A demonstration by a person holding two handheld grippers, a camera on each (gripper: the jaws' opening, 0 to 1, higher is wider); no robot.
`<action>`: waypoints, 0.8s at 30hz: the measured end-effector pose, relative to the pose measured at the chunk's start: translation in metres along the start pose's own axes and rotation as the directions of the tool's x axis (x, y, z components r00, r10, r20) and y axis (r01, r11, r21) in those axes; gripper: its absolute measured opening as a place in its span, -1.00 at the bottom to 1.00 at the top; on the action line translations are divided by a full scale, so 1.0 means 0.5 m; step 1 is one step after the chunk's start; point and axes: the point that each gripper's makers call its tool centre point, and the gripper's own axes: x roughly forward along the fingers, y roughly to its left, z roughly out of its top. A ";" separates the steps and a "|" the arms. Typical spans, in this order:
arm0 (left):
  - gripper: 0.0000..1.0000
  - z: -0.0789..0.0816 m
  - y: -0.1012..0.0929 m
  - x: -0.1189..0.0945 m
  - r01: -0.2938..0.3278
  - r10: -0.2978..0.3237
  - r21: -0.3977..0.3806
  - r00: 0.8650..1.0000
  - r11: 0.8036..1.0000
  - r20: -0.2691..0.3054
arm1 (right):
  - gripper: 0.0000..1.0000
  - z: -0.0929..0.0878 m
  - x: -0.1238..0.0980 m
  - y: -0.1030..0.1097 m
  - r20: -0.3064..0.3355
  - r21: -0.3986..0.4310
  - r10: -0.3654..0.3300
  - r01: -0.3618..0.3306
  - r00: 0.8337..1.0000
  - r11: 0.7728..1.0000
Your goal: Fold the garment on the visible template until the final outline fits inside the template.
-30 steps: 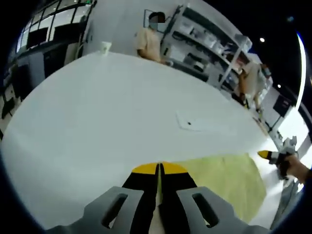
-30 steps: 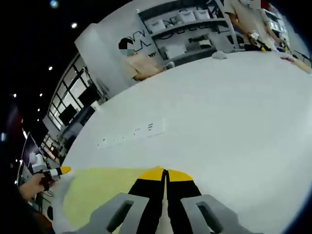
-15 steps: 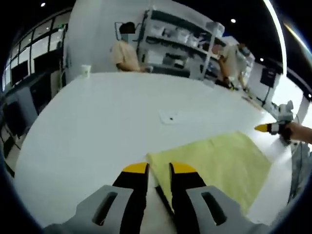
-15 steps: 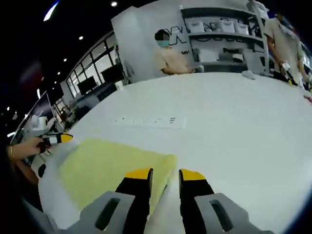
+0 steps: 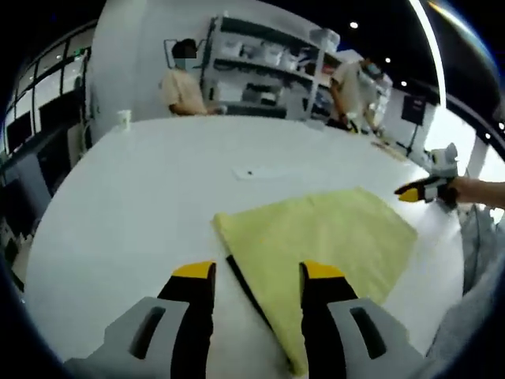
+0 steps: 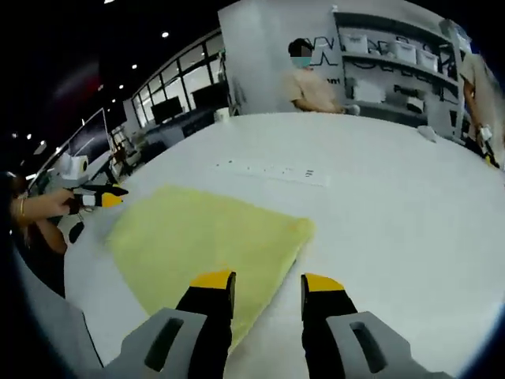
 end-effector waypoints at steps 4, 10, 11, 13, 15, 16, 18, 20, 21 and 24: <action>-0.29 -0.020 -0.016 -0.014 0.023 -0.023 -0.005 1.000 1.000 -0.010 | -0.54 -0.017 -0.005 0.007 -0.003 0.003 0.015 -0.015 1.000 1.000; -0.23 -0.072 -0.049 -0.040 0.056 -0.056 -0.002 0.998 0.998 -0.030 | -0.45 -0.072 -0.034 0.038 -0.039 -0.001 0.042 -0.042 0.998 0.999; -0.20 -0.080 -0.050 -0.045 0.053 -0.053 -0.009 0.998 0.999 -0.032 | -0.43 -0.084 -0.040 0.044 -0.044 0.001 0.043 -0.043 0.998 0.999; -0.17 -0.084 -0.059 -0.057 0.060 -0.060 -0.016 0.998 0.998 -0.034 | -0.41 -0.101 -0.052 0.055 -0.053 -0.002 0.046 -0.047 0.998 0.999; -0.15 -0.111 -0.068 -0.072 0.073 -0.074 -0.016 0.996 0.997 -0.056 | -0.41 -0.128 -0.062 0.075 -0.067 -0.007 0.065 -0.065 0.996 0.998; -0.15 -0.113 -0.067 -0.072 0.073 -0.074 -0.018 0.996 0.997 -0.057 | -0.42 -0.133 -0.064 0.078 -0.071 -0.007 0.067 -0.068 0.995 0.998; -0.19 -0.128 -0.077 -0.081 0.079 -0.080 -0.025 0.994 0.997 -0.074 | -0.43 -0.152 -0.080 0.100 -0.077 -0.003 0.074 -0.075 0.994 0.997; -0.23 -0.142 -0.090 -0.085 0.088 -0.090 -0.029 0.992 0.996 -0.086 | -0.45 -0.156 -0.075 0.106 -0.085 0.000 0.090 -0.090 0.992 0.996; -0.23 -0.151 -0.099 -0.087 0.106 -0.108 -0.021 0.989 0.994 -0.098 | -0.46 -0.161 -0.080 0.112 -0.087 0.000 0.094 -0.094 0.992 0.996; -0.27 -0.175 -0.117 -0.097 0.117 -0.118 -0.019 0.985 0.993 -0.124 | -0.50 -0.184 -0.090 0.136 -0.103 0.007 0.101 -0.101 0.990 0.995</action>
